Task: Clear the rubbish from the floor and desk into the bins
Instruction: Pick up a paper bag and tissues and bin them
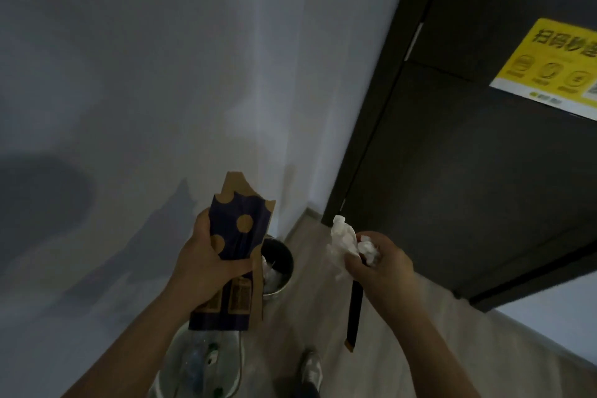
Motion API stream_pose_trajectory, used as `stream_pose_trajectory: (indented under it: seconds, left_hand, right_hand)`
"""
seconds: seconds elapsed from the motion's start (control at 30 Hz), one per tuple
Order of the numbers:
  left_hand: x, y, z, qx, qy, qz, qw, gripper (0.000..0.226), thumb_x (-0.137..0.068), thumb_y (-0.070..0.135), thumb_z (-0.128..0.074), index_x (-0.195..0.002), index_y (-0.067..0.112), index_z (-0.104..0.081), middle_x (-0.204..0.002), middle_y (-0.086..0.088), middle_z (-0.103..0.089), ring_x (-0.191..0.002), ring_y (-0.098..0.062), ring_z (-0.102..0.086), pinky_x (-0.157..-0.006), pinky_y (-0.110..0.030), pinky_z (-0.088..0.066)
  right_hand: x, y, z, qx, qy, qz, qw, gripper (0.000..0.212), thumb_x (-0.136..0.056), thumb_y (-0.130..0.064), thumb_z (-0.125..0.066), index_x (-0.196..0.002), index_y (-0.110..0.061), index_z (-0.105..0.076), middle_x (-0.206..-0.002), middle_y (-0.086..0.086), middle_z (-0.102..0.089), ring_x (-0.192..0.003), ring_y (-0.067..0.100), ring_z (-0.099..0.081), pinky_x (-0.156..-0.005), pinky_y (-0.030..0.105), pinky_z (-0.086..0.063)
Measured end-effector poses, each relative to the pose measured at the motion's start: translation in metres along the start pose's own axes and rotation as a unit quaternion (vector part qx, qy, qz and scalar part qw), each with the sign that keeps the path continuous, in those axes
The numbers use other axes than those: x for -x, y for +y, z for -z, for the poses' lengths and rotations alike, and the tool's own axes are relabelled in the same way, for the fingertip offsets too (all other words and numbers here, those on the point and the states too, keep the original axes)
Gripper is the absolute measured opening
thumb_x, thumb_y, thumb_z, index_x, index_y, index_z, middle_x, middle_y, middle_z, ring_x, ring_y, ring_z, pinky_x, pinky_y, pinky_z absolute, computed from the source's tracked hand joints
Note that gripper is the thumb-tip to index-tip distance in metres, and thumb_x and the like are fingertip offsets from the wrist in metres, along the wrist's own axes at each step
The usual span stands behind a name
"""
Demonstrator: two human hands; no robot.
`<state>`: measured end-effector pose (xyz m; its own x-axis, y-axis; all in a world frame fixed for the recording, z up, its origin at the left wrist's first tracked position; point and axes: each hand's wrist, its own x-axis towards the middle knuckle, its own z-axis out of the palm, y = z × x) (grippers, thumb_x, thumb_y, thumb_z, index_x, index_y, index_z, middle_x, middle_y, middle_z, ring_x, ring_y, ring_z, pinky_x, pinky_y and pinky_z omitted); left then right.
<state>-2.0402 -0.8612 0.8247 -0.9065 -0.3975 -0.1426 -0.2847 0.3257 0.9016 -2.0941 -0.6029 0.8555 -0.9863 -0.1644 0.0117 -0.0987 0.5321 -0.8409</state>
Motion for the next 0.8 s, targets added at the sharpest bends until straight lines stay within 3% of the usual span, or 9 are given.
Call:
stream_pose_trajectory:
  seconds: [0.1, 0.23, 0.37, 0.5, 0.57, 0.7, 0.8]
  left_hand:
    - [-0.038, -0.003, -0.031, -0.007, 0.015, 0.037, 0.999, 0.1, -0.063, 0.018, -0.088, -0.141, 0.022, -0.025, -0.105, 0.022, -0.046, -0.096, -0.01, -0.05, -0.075, -0.021, -0.042]
    - [-0.086, -0.011, -0.077, -0.03, 0.027, 0.073, 0.997, 0.099, -0.066, 0.024, -0.086, -0.143, 0.017, -0.024, -0.111, 0.012, -0.046, -0.094, -0.014, -0.05, -0.078, -0.027, -0.044]
    - [-0.128, -0.034, -0.114, -0.061, 0.028, 0.114, 0.991, 0.101, -0.067, 0.03, -0.085, -0.145, 0.017, -0.022, -0.122, 0.002, -0.05, -0.106, -0.023, -0.054, -0.082, -0.029, -0.046]
    - [-0.174, -0.081, -0.138, -0.12, 0.019, 0.143, 0.982, 0.103, -0.065, 0.033, -0.086, -0.144, 0.018, -0.022, -0.126, -0.004, -0.055, -0.109, -0.03, -0.059, -0.079, -0.033, -0.049]
    - [-0.199, -0.112, -0.15, -0.148, 0.002, 0.154, 0.977, 0.103, -0.063, 0.036, -0.086, -0.142, 0.019, -0.023, -0.123, -0.005, -0.057, -0.103, -0.031, -0.061, -0.074, -0.033, -0.05]
    - [-0.244, -0.18, -0.183, -0.216, -0.06, 0.178, 0.958, 0.102, -0.06, 0.042, -0.087, -0.139, 0.015, -0.027, -0.113, -0.009, -0.062, -0.093, -0.031, -0.064, -0.07, -0.034, -0.053]
    - [-0.269, -0.236, -0.212, -0.266, -0.114, 0.18, 0.94, 0.112, -0.055, 0.055, -0.082, -0.142, 0.015, -0.024, -0.11, -0.007, -0.063, -0.093, -0.029, -0.064, -0.07, -0.036, -0.056]
  right_hand:
    - [-0.059, 0.029, 0.002, 0.022, -0.034, -0.019, 0.999, 0.025, -0.081, -0.013, -0.072, -0.082, -0.034, -0.059, -0.077, -0.006, -0.065, -0.069, 0.007, -0.062, -0.062, 0.025, -0.052]
    - [-0.132, 0.071, 0.0, 0.052, -0.084, -0.026, 0.995, 0.012, -0.08, -0.014, -0.072, -0.086, -0.02, -0.063, -0.076, -0.002, -0.065, -0.069, 0.007, -0.061, -0.057, 0.013, -0.045]
    - [-0.183, 0.117, -0.016, 0.078, -0.12, -0.037, 0.989, 0.012, -0.079, -0.015, -0.072, -0.088, -0.015, -0.065, -0.077, -0.001, -0.064, -0.071, 0.012, -0.061, -0.065, 0.03, -0.051]
    - [-0.216, 0.161, -0.042, 0.097, -0.162, -0.056, 0.98, 0.01, -0.082, -0.018, -0.072, -0.088, -0.016, -0.064, -0.076, -0.005, -0.063, -0.07, 0.006, -0.06, -0.062, 0.02, -0.05]
    - [-0.232, 0.183, -0.057, 0.101, -0.171, -0.072, 0.977, 0.01, -0.082, -0.016, -0.071, -0.088, -0.015, -0.064, -0.076, -0.005, -0.063, -0.07, 0.006, -0.06, -0.062, 0.016, -0.048]
    - [-0.258, 0.23, -0.092, 0.101, -0.171, -0.099, 0.975, 0.007, -0.082, -0.015, -0.07, -0.086, -0.014, -0.064, -0.076, -0.004, -0.063, -0.07, 0.007, -0.061, -0.065, 0.026, -0.053]
    - [-0.272, 0.268, -0.12, 0.1, -0.172, -0.112, 0.974, 0.008, -0.082, -0.017, -0.07, -0.086, -0.015, -0.064, -0.075, -0.007, -0.063, -0.069, 0.004, -0.061, -0.061, 0.016, -0.05]
